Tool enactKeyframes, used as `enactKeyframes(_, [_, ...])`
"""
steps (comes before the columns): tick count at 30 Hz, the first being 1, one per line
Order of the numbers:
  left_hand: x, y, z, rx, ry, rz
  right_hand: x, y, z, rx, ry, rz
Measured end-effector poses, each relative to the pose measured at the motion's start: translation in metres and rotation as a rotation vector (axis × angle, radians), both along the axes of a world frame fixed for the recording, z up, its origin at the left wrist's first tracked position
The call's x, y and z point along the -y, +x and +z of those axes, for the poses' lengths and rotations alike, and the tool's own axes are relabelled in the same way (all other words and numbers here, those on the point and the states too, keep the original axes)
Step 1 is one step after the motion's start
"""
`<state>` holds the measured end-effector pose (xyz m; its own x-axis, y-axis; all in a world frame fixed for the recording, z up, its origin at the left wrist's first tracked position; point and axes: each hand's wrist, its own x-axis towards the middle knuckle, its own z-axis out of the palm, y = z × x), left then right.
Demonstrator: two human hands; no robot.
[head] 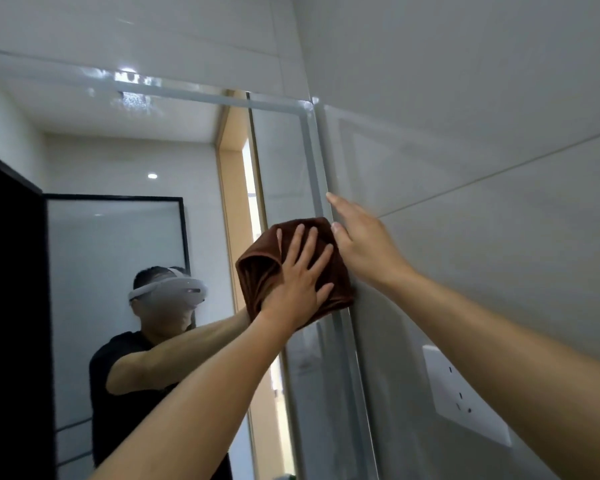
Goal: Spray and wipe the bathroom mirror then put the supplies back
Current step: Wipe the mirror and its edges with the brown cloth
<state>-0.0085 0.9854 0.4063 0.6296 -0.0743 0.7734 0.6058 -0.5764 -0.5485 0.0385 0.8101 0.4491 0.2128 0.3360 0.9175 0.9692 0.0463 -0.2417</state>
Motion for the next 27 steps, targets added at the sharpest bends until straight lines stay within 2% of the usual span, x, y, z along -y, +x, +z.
enactKeyframes(4, [-0.002,-0.007,-0.03,-0.278,-0.053,-0.015,-0.003,0.003,0.001,-0.017,-0.031,-0.033])
enactKeyframes(7, [-0.003,-0.006,0.008,-0.324,-0.039,0.02,-0.008,0.006,0.007,-0.018,-0.062,-0.063])
enactKeyframes(14, [-0.001,-0.036,0.169,0.119,-0.004,0.06,-0.016,0.021,0.029,-0.043,-0.058,-0.139])
enactKeyframes(17, [-0.004,-0.048,0.205,0.305,0.004,0.147,-0.023,0.025,0.029,-0.081,-0.033,-0.13])
enactKeyframes(20, [-0.005,-0.038,0.197,0.393,0.033,0.212,-0.03,0.025,0.026,-0.092,-0.013,-0.1])
enactKeyframes(22, [-0.002,-0.028,0.176,0.371,0.05,0.185,-0.034,0.027,0.023,-0.094,0.012,-0.083])
enactKeyframes(27, [0.001,-0.012,0.127,-0.007,0.039,0.059,-0.038,0.023,0.02,-0.126,0.083,-0.028])
